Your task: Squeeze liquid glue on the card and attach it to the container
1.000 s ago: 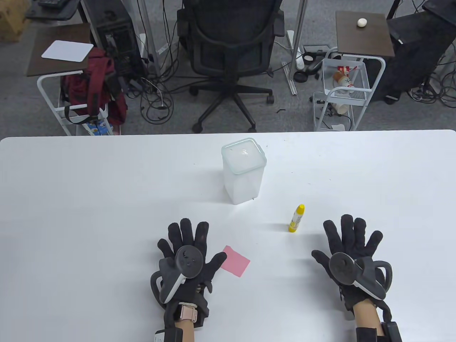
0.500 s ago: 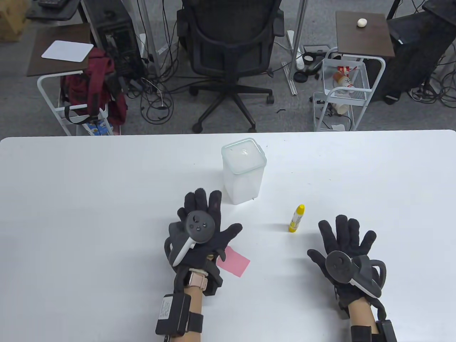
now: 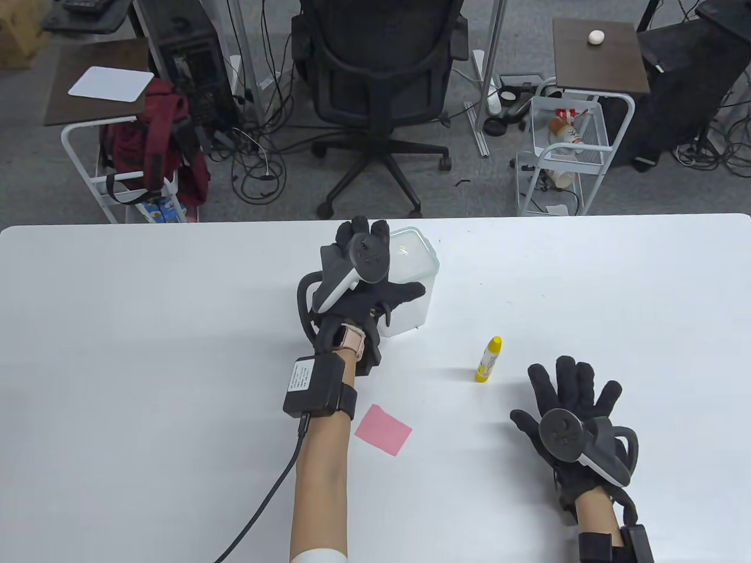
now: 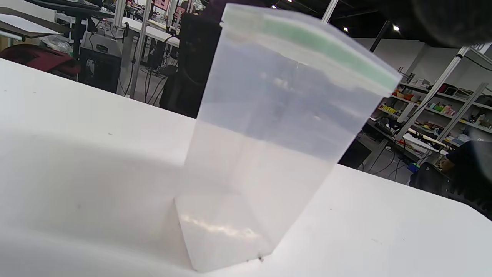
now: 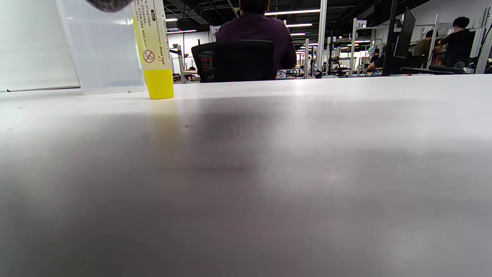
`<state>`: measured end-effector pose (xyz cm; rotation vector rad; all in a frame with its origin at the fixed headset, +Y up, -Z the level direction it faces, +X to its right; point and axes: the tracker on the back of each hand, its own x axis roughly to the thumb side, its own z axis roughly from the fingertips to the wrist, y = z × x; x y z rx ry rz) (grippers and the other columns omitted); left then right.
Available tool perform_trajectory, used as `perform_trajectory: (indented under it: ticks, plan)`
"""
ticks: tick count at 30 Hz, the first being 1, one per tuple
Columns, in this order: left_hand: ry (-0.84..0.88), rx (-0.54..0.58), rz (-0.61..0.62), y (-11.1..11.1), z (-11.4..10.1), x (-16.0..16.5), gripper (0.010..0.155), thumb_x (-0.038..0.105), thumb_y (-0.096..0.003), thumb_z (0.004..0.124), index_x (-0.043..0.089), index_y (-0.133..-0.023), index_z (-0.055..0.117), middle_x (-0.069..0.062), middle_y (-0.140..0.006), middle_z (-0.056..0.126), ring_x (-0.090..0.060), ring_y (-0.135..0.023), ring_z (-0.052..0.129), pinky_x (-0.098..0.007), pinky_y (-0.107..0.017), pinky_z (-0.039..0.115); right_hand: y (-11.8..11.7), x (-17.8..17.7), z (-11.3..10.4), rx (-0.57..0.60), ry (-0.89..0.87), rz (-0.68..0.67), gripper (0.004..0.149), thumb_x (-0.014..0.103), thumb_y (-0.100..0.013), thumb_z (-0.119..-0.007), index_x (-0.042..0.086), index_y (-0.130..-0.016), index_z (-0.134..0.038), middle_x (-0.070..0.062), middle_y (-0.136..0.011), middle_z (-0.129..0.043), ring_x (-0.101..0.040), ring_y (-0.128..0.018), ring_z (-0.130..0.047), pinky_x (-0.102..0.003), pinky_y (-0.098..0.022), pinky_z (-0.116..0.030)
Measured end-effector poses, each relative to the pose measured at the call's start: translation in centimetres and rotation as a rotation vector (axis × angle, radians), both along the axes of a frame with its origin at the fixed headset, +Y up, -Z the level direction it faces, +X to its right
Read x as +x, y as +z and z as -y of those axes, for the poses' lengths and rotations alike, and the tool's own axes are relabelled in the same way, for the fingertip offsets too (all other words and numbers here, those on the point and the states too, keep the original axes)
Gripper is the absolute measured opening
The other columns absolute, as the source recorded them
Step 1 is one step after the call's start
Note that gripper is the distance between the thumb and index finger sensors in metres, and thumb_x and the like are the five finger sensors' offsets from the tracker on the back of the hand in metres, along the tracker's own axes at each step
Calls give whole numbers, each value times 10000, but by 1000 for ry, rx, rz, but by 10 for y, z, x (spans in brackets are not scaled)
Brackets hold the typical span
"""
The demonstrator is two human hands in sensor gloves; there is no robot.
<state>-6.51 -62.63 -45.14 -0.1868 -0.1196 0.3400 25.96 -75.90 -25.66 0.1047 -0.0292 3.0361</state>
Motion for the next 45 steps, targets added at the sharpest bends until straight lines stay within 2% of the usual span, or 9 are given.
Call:
perform_trajectory:
  ticks: [4,7,9,14,19,24,32,45]
  plan:
    - [-26,-54,27,-14,10,4,1167,824,-249,734,367,-1090,66,39,-1218,-38,-256,-1184,27,-441,-902,174,-3,1,0,-12,4,1,806,641,-594,-464,199,-1202,-173,-283,-1235,-75,-568,-1128,-122,-769,-669,1]
    - [-38,-71,31,-21,21,7,1118,785,-272,769,384,-1107,144,54,-1237,35,-252,-1207,146,-445,-910,262,-4,1,0,-22,4,-2,803,640,-598,-462,199,-1203,-172,-286,-1234,-74,-568,-1128,-119,-769,-668,2]
    - [4,-2,-2,-20,23,7,1070,738,-287,803,407,-1101,192,78,-1239,102,-252,-1201,253,-419,-916,367,-4,1,0,-17,6,-5,800,638,-598,-465,200,-1203,-179,-285,-1235,-76,-568,-1128,-122,-769,-669,1]
    - [58,78,-17,-17,22,6,1066,699,-240,888,385,-1092,330,57,-1228,239,-280,-1159,411,-365,-878,570,-4,0,1,-14,7,-9,793,630,-601,-468,200,-1204,-183,-285,-1236,-81,-566,-1129,-125,-768,-671,-1]
    - [88,143,30,-1,16,4,1061,710,-232,889,356,-1090,374,42,-1222,284,-300,-1135,463,-351,-870,590,-4,0,2,-3,-11,-13,786,625,-602,-471,199,-1205,-198,-289,-1236,-90,-566,-1128,-134,-767,-672,-5]
    - [120,180,132,29,4,5,1061,725,-235,878,339,-1094,389,24,-1223,306,-314,-1125,492,-351,-850,618,-3,-4,2,6,-27,-28,781,620,-602,-475,198,-1205,-212,-289,-1236,-96,-566,-1128,-140,-766,-674,-8]
    - [42,208,244,76,10,9,1060,739,-232,867,325,-1099,419,13,-1222,354,-321,-1113,535,-350,-834,647,3,-8,-1,30,-26,-46,779,617,-603,-480,191,-1205,-228,-292,-1235,-123,-570,-1126,-155,-768,-674,-19]
    - [3,164,246,88,23,9,1055,739,-243,848,328,-1102,394,16,-1225,328,-325,-1124,505,-347,-840,634,9,-8,-1,34,-34,-49,776,615,-602,-482,191,-1204,-237,-294,-1236,-137,-570,-1127,-166,-769,-674,-24]
